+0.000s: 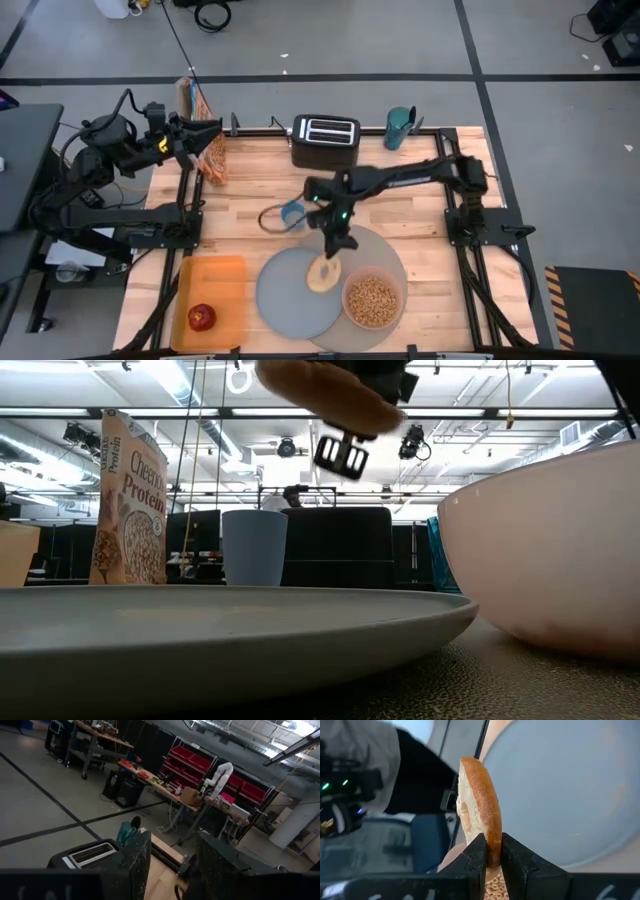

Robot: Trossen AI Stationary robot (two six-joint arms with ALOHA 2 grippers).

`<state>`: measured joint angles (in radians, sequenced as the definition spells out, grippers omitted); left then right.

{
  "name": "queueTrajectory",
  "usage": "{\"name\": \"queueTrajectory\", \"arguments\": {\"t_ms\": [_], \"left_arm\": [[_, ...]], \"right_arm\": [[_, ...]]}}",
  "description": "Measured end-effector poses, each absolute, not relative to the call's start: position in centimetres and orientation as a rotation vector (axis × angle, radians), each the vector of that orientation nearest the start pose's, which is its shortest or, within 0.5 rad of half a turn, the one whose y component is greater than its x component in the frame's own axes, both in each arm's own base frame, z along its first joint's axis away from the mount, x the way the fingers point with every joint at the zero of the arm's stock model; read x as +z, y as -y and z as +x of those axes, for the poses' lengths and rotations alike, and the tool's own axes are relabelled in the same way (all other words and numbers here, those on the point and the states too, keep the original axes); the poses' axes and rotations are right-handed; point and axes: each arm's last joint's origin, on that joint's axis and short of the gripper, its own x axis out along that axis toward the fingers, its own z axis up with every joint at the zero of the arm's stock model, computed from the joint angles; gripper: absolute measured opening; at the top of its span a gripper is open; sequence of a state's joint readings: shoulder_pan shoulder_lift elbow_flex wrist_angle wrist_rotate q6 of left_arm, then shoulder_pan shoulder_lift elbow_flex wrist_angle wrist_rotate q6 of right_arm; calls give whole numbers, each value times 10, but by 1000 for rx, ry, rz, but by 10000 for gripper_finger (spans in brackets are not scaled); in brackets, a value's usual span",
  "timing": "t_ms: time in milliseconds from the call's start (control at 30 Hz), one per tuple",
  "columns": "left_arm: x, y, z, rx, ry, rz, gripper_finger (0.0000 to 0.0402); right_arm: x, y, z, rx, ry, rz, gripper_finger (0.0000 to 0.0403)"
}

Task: Arrange a breakfast setting
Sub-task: Put the toasted bread from the toaster oven on the blue plate

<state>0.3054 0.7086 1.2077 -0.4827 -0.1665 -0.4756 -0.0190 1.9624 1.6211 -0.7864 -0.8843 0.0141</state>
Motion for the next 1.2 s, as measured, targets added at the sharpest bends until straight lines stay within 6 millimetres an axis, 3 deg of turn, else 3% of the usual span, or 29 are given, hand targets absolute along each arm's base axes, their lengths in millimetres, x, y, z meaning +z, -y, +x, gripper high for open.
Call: {"name": "queueTrajectory", "arguments": {"t_ms": [200, 400, 767, 1000, 1200], "left_arm": [[446, -36, 98, 460, 123, -476, 162], [446, -36, 97, 459, 127, -478, 162], [444, -36, 97, 466, 101, -474, 162], [442, -35, 97, 470, 78, -472, 162], [442, -34, 95, 431, 71, -449, 162]], "right_arm": [[200, -41, 424, 851, -1120, 527, 55], [177, -60, 433, 911, -1124, 529, 55], [179, -67, 442, 866, -1051, 457, 55], [159, -71, 441, 849, -1079, 406, 55], [157, -69, 441, 833, -1073, 370, 55]]}}
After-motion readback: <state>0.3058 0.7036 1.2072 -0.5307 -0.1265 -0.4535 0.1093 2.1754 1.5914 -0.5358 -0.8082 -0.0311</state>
